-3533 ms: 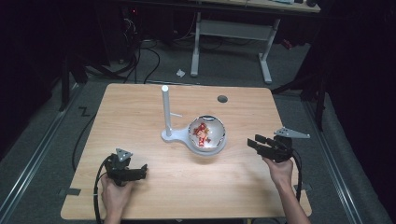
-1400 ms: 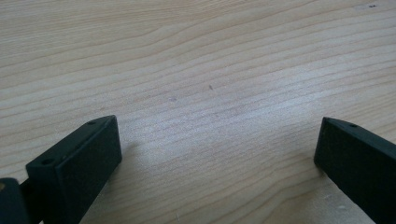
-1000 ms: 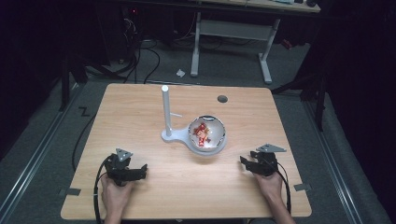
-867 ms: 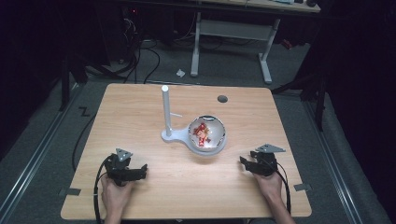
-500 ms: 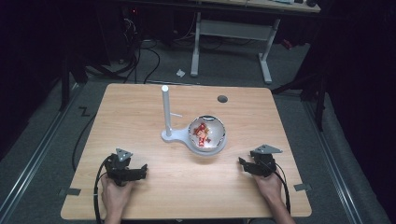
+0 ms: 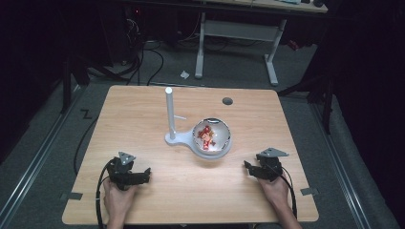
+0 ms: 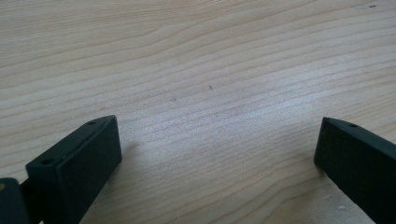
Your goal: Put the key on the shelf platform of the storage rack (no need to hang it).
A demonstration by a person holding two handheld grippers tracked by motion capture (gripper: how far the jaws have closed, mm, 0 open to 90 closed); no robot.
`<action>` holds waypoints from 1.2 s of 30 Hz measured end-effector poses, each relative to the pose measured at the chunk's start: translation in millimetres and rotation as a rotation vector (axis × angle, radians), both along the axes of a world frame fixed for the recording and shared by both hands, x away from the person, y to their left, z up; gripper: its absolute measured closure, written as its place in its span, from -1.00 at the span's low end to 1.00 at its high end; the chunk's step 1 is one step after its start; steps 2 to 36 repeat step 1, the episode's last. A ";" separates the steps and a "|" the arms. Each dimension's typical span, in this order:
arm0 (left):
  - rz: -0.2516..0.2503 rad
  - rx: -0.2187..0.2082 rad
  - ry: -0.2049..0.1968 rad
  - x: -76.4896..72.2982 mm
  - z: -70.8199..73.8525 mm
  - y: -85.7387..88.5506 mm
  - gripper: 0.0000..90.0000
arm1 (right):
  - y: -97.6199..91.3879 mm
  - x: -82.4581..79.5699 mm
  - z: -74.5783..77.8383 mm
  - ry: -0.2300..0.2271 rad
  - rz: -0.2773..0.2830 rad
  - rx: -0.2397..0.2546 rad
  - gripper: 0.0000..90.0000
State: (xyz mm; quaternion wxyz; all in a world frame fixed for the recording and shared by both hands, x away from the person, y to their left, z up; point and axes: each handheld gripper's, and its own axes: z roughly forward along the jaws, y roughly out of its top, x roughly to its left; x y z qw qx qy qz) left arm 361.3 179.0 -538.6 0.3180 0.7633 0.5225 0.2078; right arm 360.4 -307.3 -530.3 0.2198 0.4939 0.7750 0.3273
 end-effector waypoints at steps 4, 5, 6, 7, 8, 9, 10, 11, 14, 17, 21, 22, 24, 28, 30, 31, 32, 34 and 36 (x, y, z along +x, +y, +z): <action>0.000 0.000 0.000 0.0 0.0 0.0 -0.98 | 0.0 0.0 0.0 0.000 0.000 0.000 -0.17; 0.000 0.000 0.000 0.0 0.0 0.0 -0.98 | 0.0 0.0 0.0 0.000 0.000 0.000 -0.17; 0.000 0.000 0.000 0.0 0.0 0.0 -0.98 | 0.0 0.0 0.0 0.000 0.000 0.000 -0.17; 0.000 0.000 0.000 0.0 0.0 0.0 -0.98 | 0.0 0.0 0.0 0.000 0.000 0.000 -0.17; 0.000 0.000 0.000 0.0 0.0 0.0 -0.98 | 0.0 0.0 0.0 0.000 0.000 0.000 -0.17; 0.000 0.000 0.000 0.0 0.0 0.0 -0.98 | 0.0 0.0 0.0 0.000 0.000 0.000 -0.17; 0.000 0.000 0.000 0.0 0.0 0.0 -0.98 | 0.0 0.0 0.0 0.000 0.000 0.000 -0.17; 0.000 0.000 0.000 0.0 0.0 0.0 -0.98 | 0.0 0.0 0.0 0.000 0.000 0.000 -0.17; 0.000 0.000 0.000 0.0 0.0 0.0 -0.98 | 0.0 0.0 0.0 0.000 0.000 0.000 -0.17; 0.000 0.000 0.000 0.0 0.0 0.0 -0.98 | 0.0 0.0 0.0 0.000 0.000 0.000 -0.17; 0.000 0.000 0.000 0.0 0.0 0.0 -0.98 | 0.0 0.0 0.0 0.000 0.000 0.000 -0.17; 0.000 0.000 0.000 0.0 0.0 0.0 -0.98 | 0.0 0.0 0.0 0.000 0.000 0.000 -0.17; 0.000 0.000 0.000 0.0 0.0 0.0 -0.98 | 0.0 0.0 0.0 0.000 0.000 0.000 -0.17; 0.000 0.000 0.000 0.0 0.0 0.0 -0.98 | 0.0 0.0 0.0 0.000 0.000 0.000 -0.17; 0.000 0.000 0.000 0.0 0.0 0.0 -0.98 | 0.0 0.0 0.0 0.000 0.000 0.000 -0.17; 0.000 0.000 0.000 0.0 0.0 0.0 -0.98 | 0.0 0.0 0.0 0.000 0.000 0.000 -0.17; 0.000 0.000 0.000 0.0 0.0 0.0 -0.98 | 0.0 0.0 0.0 0.000 0.000 0.000 -0.17; 0.000 0.000 0.000 0.0 0.0 0.0 -0.98 | 0.0 0.0 0.0 0.000 0.000 0.000 -0.17; 0.000 0.000 0.000 0.0 0.0 0.0 -0.98 | 0.0 0.0 0.0 0.000 0.000 0.000 -0.17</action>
